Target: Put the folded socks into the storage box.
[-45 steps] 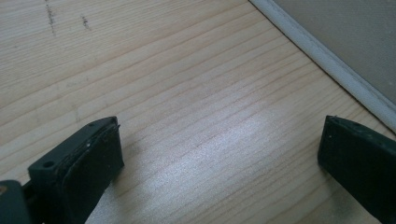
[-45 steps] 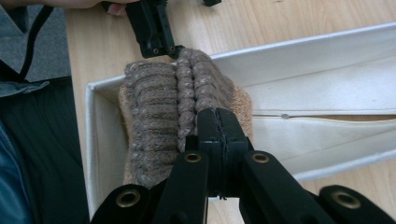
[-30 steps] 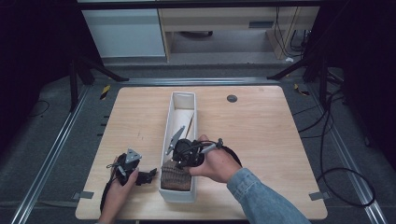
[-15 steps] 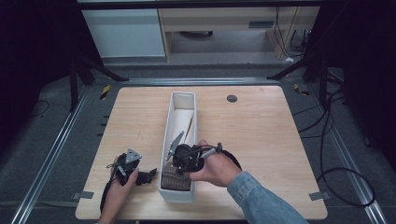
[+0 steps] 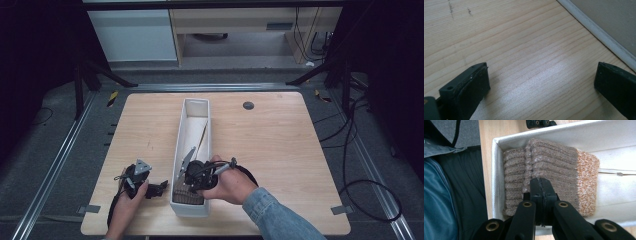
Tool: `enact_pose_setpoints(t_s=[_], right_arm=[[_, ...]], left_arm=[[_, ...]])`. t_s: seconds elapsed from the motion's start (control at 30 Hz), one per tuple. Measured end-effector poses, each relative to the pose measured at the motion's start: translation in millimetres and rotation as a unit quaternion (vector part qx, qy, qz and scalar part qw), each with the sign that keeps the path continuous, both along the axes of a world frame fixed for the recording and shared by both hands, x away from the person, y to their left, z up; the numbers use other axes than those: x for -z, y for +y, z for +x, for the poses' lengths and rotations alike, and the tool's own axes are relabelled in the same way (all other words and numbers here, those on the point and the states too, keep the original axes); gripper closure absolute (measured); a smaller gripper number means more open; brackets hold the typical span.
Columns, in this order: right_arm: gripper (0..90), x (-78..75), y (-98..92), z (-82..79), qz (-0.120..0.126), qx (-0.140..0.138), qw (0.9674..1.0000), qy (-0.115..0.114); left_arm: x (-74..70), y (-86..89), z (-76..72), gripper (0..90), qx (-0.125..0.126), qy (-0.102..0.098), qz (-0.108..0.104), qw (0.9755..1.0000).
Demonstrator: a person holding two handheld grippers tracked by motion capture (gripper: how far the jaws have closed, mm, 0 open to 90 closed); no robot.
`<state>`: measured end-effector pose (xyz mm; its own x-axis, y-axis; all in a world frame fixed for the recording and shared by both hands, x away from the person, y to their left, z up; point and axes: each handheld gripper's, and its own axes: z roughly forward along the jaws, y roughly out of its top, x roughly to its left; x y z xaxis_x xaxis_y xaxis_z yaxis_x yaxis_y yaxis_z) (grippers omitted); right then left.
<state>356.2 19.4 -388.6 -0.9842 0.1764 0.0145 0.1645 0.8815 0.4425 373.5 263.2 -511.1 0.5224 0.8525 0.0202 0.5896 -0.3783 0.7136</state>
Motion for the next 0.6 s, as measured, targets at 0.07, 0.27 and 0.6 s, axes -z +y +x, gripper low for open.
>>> enact_pose_setpoints(t_s=[0.07,0.27,0.6], right_arm=[[90.0,1.0,-0.1,0.3,0.004,0.001,1.0000,0.000],[90.0,4.6,0.2,-1.0,0.003,0.001,1.0000,0.003],[90.0,8.8,1.0,-2.6,0.002,-0.001,1.0000,0.003]], left_arm=[[0.1,-0.1,0.0,0.0,0.000,0.000,0.000,1.0000],[0.0,0.0,0.0,0.0,0.000,0.000,0.000,1.0000],[0.0,0.1,0.0,0.0,0.000,0.000,0.000,1.0000]])
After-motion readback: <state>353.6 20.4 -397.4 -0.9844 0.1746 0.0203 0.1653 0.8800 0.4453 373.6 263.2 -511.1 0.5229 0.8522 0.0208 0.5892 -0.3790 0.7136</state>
